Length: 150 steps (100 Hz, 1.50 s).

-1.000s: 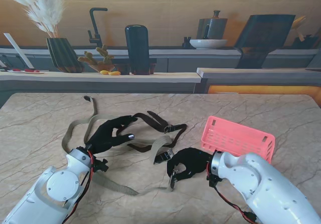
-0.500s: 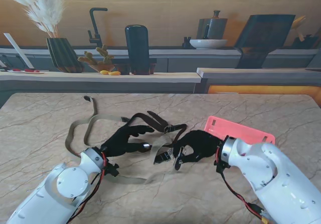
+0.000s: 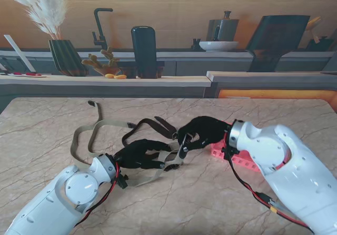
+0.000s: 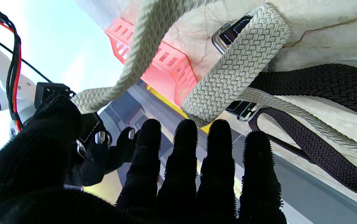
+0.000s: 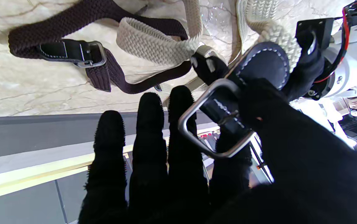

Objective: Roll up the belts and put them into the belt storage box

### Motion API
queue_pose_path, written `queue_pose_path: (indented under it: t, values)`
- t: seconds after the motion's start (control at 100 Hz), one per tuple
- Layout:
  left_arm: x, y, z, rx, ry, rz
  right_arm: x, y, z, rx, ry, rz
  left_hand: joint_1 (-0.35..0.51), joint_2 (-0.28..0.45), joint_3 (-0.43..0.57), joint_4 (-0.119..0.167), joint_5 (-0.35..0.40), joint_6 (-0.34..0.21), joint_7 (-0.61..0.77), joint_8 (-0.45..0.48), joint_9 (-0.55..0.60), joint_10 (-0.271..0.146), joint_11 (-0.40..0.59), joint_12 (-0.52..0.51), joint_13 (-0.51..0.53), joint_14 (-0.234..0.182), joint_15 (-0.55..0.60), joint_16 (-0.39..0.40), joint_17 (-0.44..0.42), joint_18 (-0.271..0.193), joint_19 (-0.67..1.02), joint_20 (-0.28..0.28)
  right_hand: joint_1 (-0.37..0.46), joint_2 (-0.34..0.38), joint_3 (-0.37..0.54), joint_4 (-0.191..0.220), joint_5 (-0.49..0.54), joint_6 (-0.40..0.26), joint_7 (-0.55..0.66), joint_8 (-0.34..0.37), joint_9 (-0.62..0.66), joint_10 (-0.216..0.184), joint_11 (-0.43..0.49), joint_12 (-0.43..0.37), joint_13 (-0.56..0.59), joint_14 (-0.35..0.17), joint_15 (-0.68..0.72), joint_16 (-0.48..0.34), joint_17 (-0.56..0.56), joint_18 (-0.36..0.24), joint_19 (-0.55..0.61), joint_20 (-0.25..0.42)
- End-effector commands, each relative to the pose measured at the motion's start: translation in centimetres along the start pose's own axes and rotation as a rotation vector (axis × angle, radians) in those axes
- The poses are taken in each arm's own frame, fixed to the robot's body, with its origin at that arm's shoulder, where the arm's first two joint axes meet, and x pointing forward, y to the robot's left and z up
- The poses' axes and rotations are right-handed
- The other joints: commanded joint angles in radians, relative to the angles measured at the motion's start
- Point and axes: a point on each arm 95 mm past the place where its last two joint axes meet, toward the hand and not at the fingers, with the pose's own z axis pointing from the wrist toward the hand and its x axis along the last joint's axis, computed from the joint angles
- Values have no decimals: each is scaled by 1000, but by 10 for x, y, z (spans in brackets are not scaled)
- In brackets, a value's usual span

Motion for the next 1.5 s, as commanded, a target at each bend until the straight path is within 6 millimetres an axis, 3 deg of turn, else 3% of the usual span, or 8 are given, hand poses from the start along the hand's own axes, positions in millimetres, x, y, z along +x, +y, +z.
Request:
queue_pose_path:
  t: [0.0, 0.36, 0.45, 0.6, 0.89, 1.24, 1.45, 1.49]
  values:
    - [0, 3, 0, -10, 2, -9, 2, 10, 4, -7, 2, -10, 19, -22, 25, 8, 28, -29, 47, 21, 27, -7, 29, 13, 26, -9, 22, 24, 5, -1, 51, 17, 57, 54, 56, -13, 78, -55, 68, 40, 29, -26, -4, 15, 13, -27, 2, 15, 3, 3, -23, 19]
    - [4, 8, 4, -1, 8, 44, 1, 25, 18, 10, -1, 11, 152, 23, 81, 9, 81, -53, 186, 61, 131, -37, 129, 53, 122, -14, 151, 81, 51, -11, 223, 9, 56, 55, 56, -8, 77, -47, 65, 43, 30, -21, -4, 25, 14, -28, 7, 22, 3, 3, -26, 24]
    - [6, 10, 7, 13, 8, 40, 1, 27, 21, 13, 2, 15, 313, 18, -37, -34, 101, -87, 256, 80, 185, -44, 175, 73, 166, -14, 208, 103, 72, -11, 283, 1, 54, 55, 55, -6, 78, -49, 63, 43, 30, -22, -4, 25, 14, -28, 7, 23, 4, 3, -26, 25]
    - [7, 11, 9, 25, 9, 26, 1, 28, 23, 20, 2, 16, 527, 146, -227, -13, 137, -126, 363, 32, 264, -57, 238, 100, 223, -10, 281, 121, 91, -9, 345, -11, 52, 56, 53, -4, 77, -49, 62, 44, 31, -20, -4, 26, 15, -28, 7, 24, 4, 3, -27, 27]
    - [6, 11, 5, -12, 12, 6, -3, 30, 27, 40, -21, 32, 688, 266, -362, 21, 125, -76, 400, 33, 371, -65, 299, 103, 327, -18, 368, 117, 149, -21, 393, -8, 47, 60, 45, 2, 71, -48, 55, 40, 27, -12, -1, 27, 19, -28, 9, 28, 5, 4, -29, 30]
    - [5, 20, 11, -2, 40, -78, -5, 28, 60, 27, -35, 177, 753, 343, -470, -5, 40, -63, 581, 232, 382, -96, 575, 282, 408, -37, 604, 204, 221, -55, 514, 20, 31, 68, 15, 5, 48, -58, 39, 13, 8, 30, 16, 20, 21, -14, 23, 39, 7, 9, -23, 39]
    - [7, 23, 16, 121, 43, -140, -9, 19, 79, 1, -84, 245, 751, 343, -474, -6, 26, -71, 598, 261, 371, -109, 613, 350, 408, -39, 654, 256, 214, -53, 530, 28, -98, 67, -51, 16, -75, 41, -17, -30, -75, 87, 24, -5, -21, 21, 38, 52, -18, 23, -25, 55]
    - [7, 24, 17, 148, 40, -146, -10, 16, 82, -13, -102, 254, 751, 342, -474, -6, 25, -72, 600, 261, 372, -109, 614, 354, 408, -39, 657, 259, 215, -54, 533, 30, -173, 101, -58, 33, -68, 84, -139, 40, -99, 100, 28, -16, -36, 32, 43, 55, -29, 31, -35, 71]
